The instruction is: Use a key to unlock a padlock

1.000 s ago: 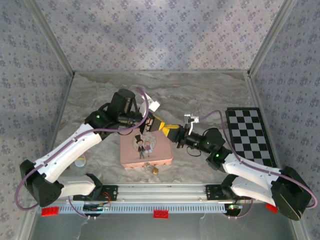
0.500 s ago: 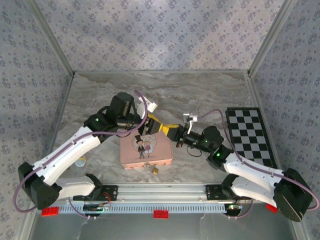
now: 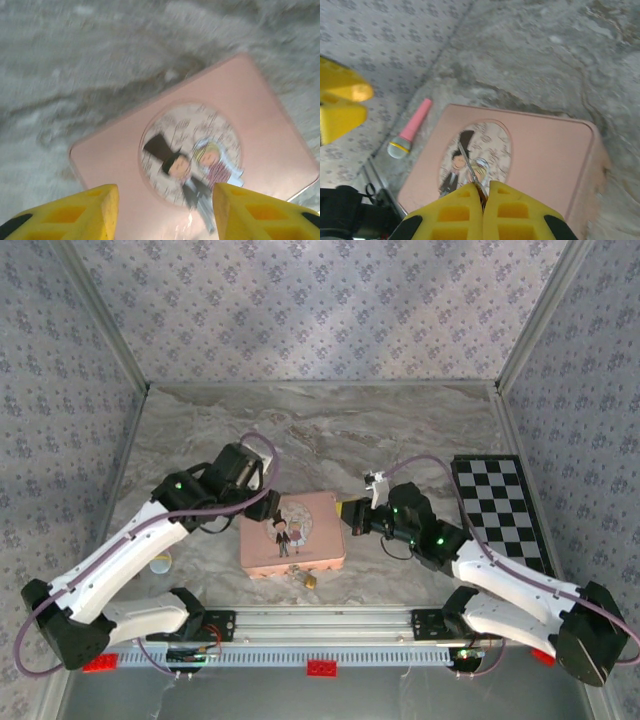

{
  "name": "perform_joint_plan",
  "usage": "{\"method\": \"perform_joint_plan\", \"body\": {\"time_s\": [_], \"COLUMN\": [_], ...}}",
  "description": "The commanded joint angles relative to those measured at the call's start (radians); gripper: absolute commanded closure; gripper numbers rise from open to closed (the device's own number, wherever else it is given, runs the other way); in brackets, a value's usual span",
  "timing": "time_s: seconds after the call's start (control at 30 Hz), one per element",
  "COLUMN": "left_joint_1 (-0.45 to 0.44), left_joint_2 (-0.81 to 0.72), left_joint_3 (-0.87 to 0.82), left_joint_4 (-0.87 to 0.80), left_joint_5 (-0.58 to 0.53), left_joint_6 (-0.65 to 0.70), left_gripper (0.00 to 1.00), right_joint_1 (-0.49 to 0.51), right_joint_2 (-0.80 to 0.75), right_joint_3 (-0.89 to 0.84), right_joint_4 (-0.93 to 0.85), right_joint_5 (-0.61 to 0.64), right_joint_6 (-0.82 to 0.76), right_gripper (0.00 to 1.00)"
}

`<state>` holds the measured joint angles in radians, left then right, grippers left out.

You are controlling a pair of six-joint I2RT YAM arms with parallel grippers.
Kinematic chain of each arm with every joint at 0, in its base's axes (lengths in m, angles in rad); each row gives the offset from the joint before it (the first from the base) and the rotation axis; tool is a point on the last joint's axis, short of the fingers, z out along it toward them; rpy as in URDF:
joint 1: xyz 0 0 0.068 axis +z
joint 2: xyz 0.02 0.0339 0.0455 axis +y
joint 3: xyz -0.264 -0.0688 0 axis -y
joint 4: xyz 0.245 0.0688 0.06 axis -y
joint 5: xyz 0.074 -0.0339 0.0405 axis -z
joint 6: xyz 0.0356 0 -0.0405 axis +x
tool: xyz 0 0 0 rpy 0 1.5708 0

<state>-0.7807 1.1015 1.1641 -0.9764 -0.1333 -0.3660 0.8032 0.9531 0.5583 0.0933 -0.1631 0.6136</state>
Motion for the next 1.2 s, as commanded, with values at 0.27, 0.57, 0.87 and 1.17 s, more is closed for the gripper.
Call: {"method": "perform_joint_plan", "body": {"time_s": [0.27, 0.57, 0.87, 1.17], "left_joint_1": [-0.192, -0.209, -0.210, -0.151], "left_joint_2": [-0.092, -0.176, -0.175, -0.098], "left_joint_3": [-0.196, -0.372, -0.489, -0.579], "left_joint_4": [-0.286, -0.208, 0.032, 0.355], "left_joint_5": [0.004, 0.079, 0.098, 0.059], "left_joint_6": [-0.359, -0.449, -0.532, -0.419], "left_gripper": [0.44, 0.40, 0.40, 0.40], "right_joint_1": [0.011, 0.012, 0.006, 0.002], "right_joint_2": [-0.020, -0.002, -0.003, -0.001], "right_joint_3": [0.058, 0.055, 0.054, 0.038], "right_joint_4": [-0.212, -0.200, -0.202, -0.174], "right_joint_5": [0.077, 0.088, 0.105, 0.090], "right_joint_6": [-0.071, -0.066, -0.052, -0.035], "right_gripper": [1.00, 1.00, 1.00, 1.00]}}
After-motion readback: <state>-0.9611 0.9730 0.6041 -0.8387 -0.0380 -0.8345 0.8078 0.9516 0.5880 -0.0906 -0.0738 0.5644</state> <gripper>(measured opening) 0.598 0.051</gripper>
